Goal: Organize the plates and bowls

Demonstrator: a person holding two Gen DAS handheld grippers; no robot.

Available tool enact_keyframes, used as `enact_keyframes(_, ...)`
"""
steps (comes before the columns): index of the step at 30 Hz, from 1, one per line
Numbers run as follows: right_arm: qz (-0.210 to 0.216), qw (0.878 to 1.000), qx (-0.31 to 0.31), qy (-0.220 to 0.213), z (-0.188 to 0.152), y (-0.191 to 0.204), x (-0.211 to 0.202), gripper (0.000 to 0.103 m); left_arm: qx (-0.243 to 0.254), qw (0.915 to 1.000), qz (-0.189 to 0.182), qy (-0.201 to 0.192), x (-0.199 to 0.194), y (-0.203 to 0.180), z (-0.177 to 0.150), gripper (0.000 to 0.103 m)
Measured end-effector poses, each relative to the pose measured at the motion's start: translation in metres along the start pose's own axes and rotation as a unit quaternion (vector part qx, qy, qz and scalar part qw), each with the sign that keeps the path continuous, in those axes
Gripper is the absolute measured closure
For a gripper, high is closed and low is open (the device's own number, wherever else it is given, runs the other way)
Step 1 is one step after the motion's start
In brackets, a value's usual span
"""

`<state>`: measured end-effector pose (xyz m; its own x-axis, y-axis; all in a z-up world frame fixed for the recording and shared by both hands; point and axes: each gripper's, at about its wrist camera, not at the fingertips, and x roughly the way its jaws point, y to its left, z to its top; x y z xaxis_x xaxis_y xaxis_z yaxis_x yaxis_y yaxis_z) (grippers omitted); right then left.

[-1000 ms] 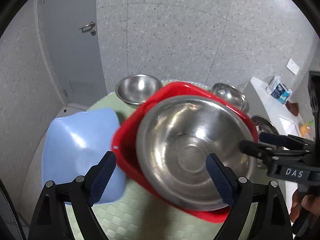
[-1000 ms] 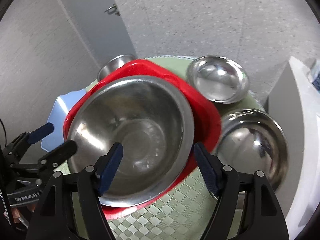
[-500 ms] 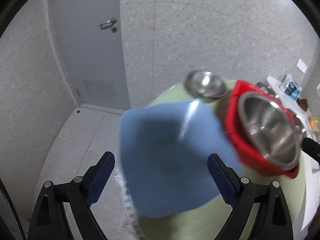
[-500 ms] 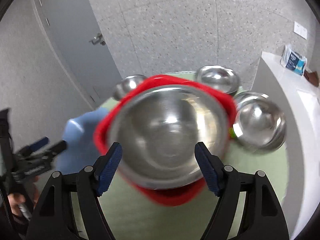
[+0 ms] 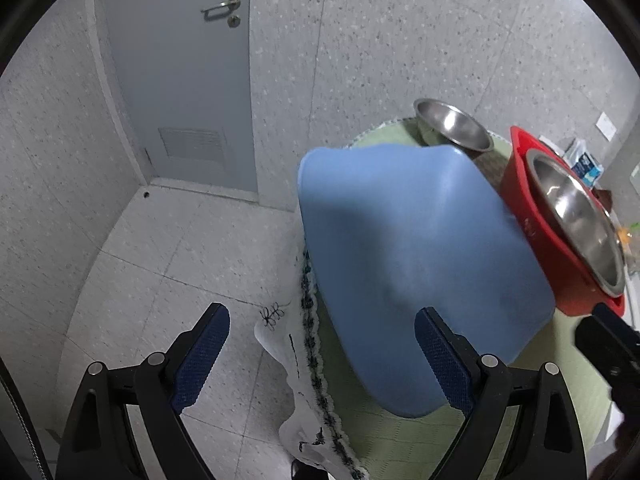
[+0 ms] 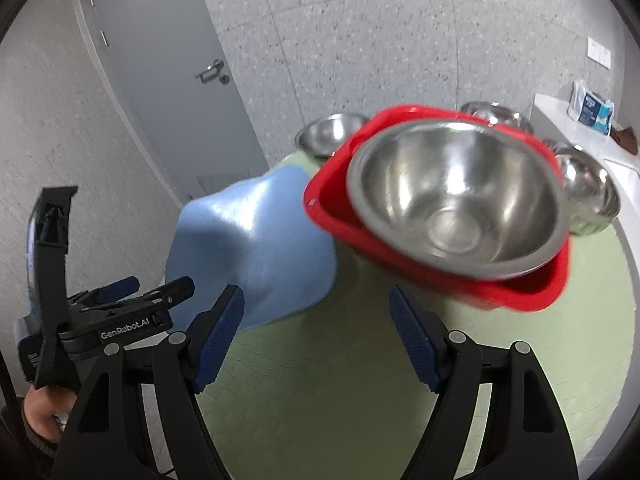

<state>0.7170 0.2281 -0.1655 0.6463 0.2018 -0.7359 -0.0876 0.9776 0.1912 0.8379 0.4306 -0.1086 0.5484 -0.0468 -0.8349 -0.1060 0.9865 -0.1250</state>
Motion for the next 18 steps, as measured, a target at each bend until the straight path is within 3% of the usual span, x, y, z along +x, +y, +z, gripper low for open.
enact_keyframes(4,-0.012,1.0,0.01,-0.004,-0.002,0.001,0.023,0.026,-0.001,1.0,-0.005,0.006,0.014,0.002,0.003,0.017)
enact_keyframes(12,-0.026,0.999,0.024,0.014,0.003,-0.003,0.064,0.027,0.013,0.9995,-0.024,0.018,0.035,0.005,0.008,0.04)
enact_keyframes(14,-0.02,0.999,0.026,0.022,0.002,-0.004,0.072,0.037,0.019,0.9992,-0.031,0.016,0.036,0.005,0.01,0.047)
enact_keyframes(16,-0.007,0.999,0.029,0.031,0.0,-0.005,0.077,0.06,0.031,0.9985,-0.041,0.015,0.036,0.003,0.011,0.064)
enact_keyframes(17,0.006,0.999,0.03,0.037,0.0,-0.006,0.08,0.067,0.037,0.9978,-0.053,0.014,0.035,0.002,0.009,0.078)
enact_keyframes(18,0.015,0.999,0.03,0.038,-0.001,-0.006,0.081,0.075,0.044,0.9974,-0.056,0.012,0.033,0.001,0.009,0.081)
